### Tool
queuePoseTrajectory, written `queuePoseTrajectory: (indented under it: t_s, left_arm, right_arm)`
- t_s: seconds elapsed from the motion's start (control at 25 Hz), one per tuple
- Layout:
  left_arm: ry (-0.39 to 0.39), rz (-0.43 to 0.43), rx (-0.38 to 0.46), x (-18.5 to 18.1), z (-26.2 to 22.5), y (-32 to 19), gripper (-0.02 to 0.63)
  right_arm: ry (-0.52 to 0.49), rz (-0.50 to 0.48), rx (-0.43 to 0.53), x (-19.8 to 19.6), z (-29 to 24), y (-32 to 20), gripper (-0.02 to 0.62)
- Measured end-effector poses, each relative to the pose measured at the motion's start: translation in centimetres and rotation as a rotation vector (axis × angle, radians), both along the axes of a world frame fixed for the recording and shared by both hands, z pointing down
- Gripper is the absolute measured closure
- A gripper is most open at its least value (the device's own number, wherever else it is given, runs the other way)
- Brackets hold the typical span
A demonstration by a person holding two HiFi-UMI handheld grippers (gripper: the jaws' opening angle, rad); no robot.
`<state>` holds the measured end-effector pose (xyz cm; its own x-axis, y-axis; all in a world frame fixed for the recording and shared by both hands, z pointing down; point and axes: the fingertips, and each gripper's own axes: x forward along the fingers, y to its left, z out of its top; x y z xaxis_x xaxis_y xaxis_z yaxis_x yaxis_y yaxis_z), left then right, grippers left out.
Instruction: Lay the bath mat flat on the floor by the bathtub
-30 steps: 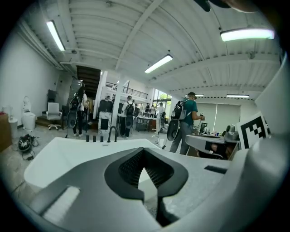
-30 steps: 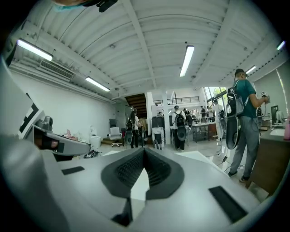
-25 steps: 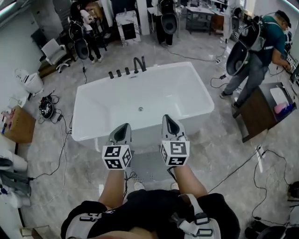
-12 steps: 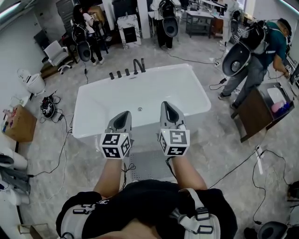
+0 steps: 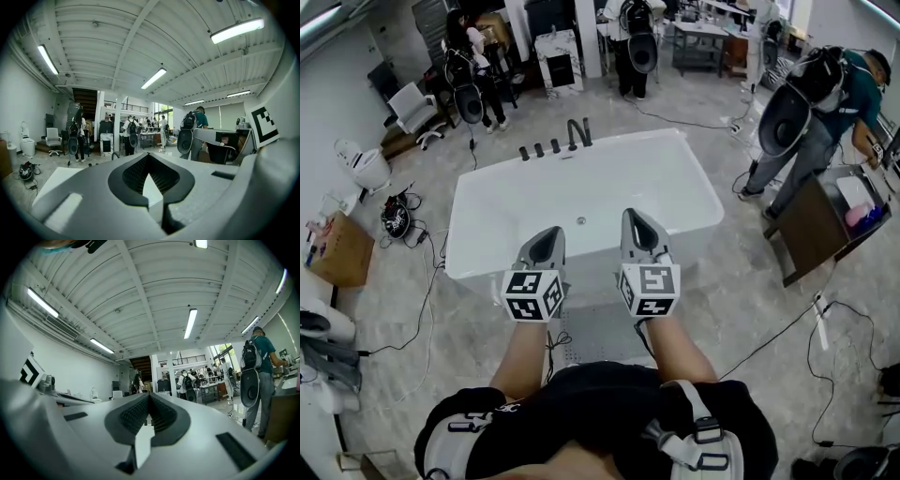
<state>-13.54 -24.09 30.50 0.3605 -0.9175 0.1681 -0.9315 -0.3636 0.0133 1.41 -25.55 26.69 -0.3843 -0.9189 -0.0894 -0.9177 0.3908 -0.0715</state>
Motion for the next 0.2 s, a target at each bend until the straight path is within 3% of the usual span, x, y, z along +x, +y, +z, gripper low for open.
queuePoseTrajectory:
  t_s: [0.2]
  left_arm:
    - [-0.005, 0.004, 0.000, 0.20, 0.19, -0.20, 0.601]
  right_arm:
    - [0.001, -0.014, 0.000, -0.25, 0.22, -0.02, 0.589]
